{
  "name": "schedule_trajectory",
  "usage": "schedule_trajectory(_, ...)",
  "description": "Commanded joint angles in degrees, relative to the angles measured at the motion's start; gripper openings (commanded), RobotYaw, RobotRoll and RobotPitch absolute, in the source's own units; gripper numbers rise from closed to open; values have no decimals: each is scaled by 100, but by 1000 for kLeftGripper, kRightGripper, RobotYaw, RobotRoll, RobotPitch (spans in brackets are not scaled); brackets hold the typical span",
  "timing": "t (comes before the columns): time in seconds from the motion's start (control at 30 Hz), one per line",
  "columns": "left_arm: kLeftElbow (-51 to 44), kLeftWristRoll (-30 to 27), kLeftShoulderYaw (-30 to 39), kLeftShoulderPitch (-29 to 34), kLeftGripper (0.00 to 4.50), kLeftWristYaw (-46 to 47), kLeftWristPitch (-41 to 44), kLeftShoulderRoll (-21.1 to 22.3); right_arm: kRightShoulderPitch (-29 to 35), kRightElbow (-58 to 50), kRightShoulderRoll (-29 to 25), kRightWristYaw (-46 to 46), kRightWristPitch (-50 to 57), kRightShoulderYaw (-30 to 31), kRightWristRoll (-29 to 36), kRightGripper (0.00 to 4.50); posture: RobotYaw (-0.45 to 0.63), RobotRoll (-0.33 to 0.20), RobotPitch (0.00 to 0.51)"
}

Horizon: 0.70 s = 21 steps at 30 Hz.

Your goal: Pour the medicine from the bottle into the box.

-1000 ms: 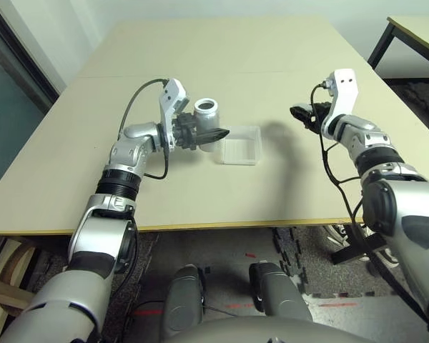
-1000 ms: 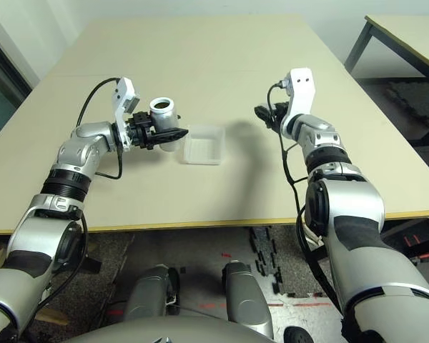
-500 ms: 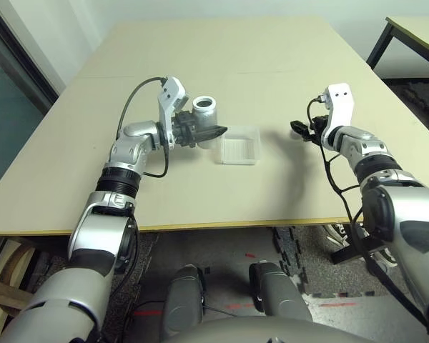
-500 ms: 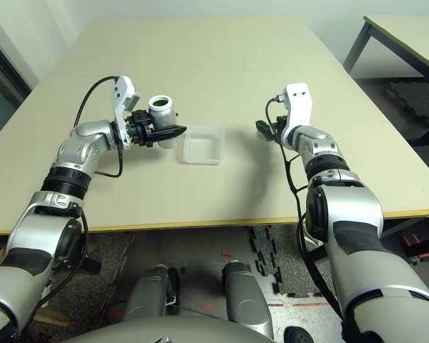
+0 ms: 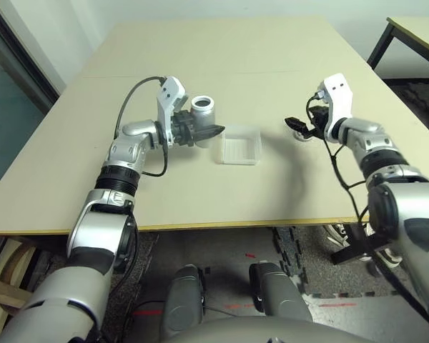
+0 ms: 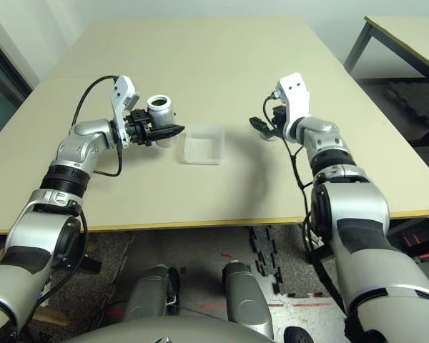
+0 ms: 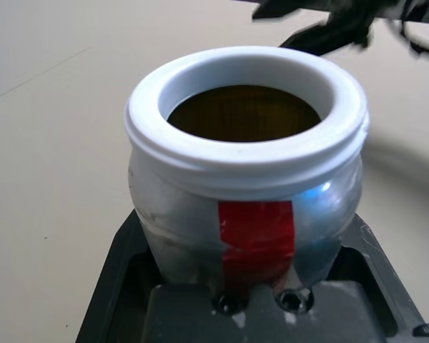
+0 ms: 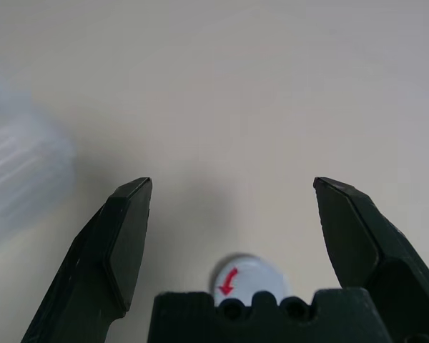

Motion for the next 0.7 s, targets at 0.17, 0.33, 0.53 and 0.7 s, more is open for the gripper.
schedule_trajectory(0.17,334,271,-1,-263,2685,138,-237,104,-84,-804,-211,2131,355,366,147,4500,-202,0,50)
schedule_trajectory(0.33,477,313,17,-346,2685,112,-307,135,190,-1717,-327,3363,909,280,728,4500,-206,0,52)
schedule_trajectory(0.53,695,492,-60,-490,2685,166,-478,181,657,-2462,-468,3622,1171,362,917,4500,-213,0,54)
schedule_trajectory(0.7,908,1063,-404,-711,2685,354,-965,190,892,-2725,-445,3443,1315,353,988,4500,-224,0,53)
